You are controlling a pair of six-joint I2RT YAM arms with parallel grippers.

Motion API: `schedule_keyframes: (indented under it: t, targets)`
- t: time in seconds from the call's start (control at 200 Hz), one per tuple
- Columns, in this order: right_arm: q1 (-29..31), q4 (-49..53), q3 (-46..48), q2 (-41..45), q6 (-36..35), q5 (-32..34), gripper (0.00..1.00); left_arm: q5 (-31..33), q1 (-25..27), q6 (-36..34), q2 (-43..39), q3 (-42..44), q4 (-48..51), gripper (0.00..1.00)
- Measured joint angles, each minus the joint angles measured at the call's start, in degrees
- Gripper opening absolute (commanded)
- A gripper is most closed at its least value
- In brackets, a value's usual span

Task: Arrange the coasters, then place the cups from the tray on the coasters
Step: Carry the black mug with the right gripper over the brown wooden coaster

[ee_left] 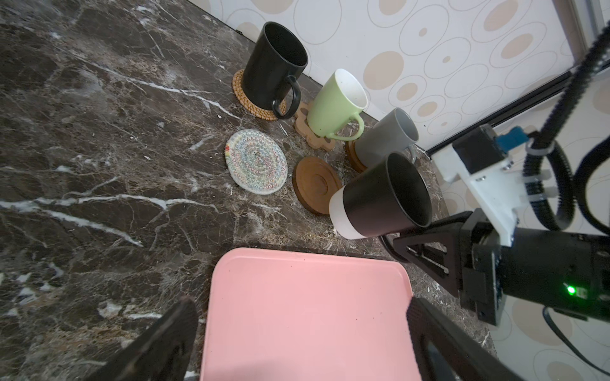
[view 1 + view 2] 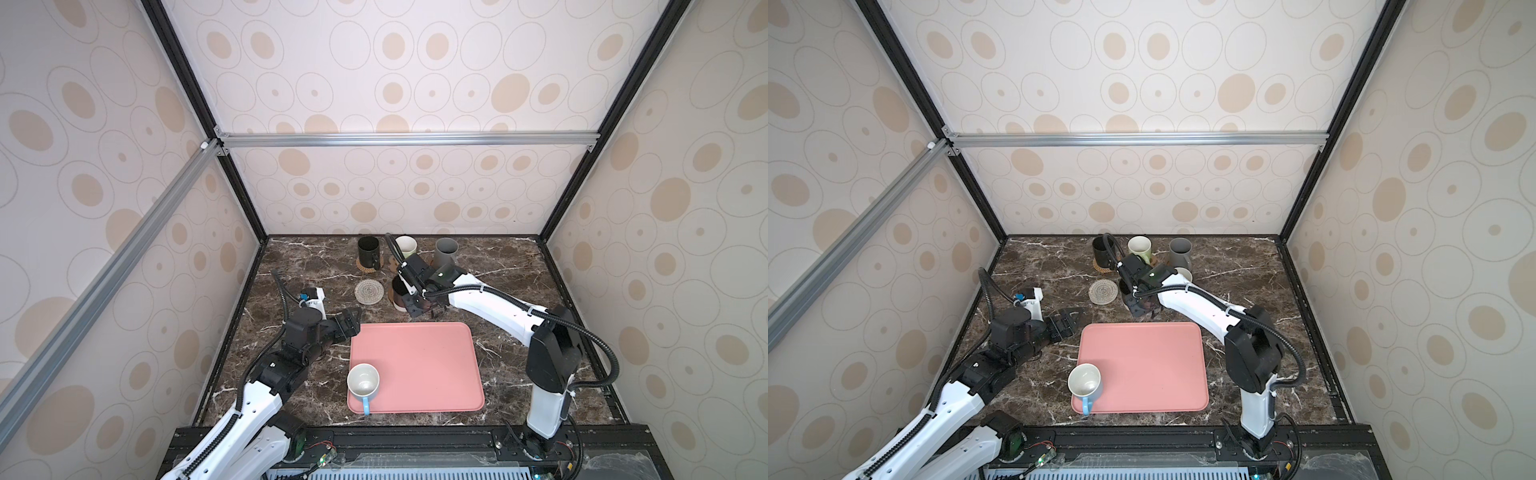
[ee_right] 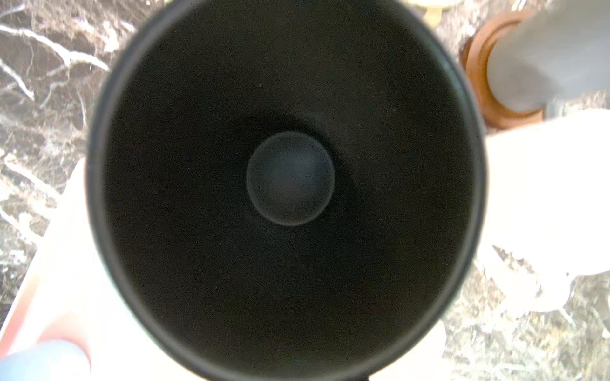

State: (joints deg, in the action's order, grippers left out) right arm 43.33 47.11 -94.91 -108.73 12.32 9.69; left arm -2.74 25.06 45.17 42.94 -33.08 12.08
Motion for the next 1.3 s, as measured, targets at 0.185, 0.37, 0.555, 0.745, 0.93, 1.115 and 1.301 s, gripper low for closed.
schedule_keyframes:
  t: [0.185,0.37,0.555,0.745,0.93,1.115,1.301]
  targets:
    - [-1.81,0.39,-4.87,-4.26,-2.19,-0.68,0.13,0.46,0.00,0.09,-1.92,0.28,0.52,1.00]
    - [-2.99,0.66,-8.24,-7.80,-3.96,-0.70,0.12,0.52,-0.02,0.48,-2.93,0.94,0.90,1.00]
    - [-3.76,1.09,-11.58,-11.50,-5.16,-0.68,0.12,0.52,-0.02,0.85,-3.72,1.31,1.01,1.00]
    - [-4.20,1.36,-14.01,-14.60,-5.60,-0.66,0.12,0.52,-0.04,1.55,-4.44,1.53,1.38,1.00]
    - [-4.63,1.25,-14.95,-16.26,-5.60,-0.66,0.12,0.48,-0.04,2.25,-5.01,2.60,1.40,1.00]
    - [-5.16,1.25,-14.95,-16.65,-5.60,-0.68,0.12,0.46,-0.07,2.91,-5.05,2.97,1.68,1.00]
    - [-5.77,0.74,-14.95,-16.74,-5.60,-0.70,0.12,0.46,-0.07,3.06,-5.16,2.97,1.75,1.00]
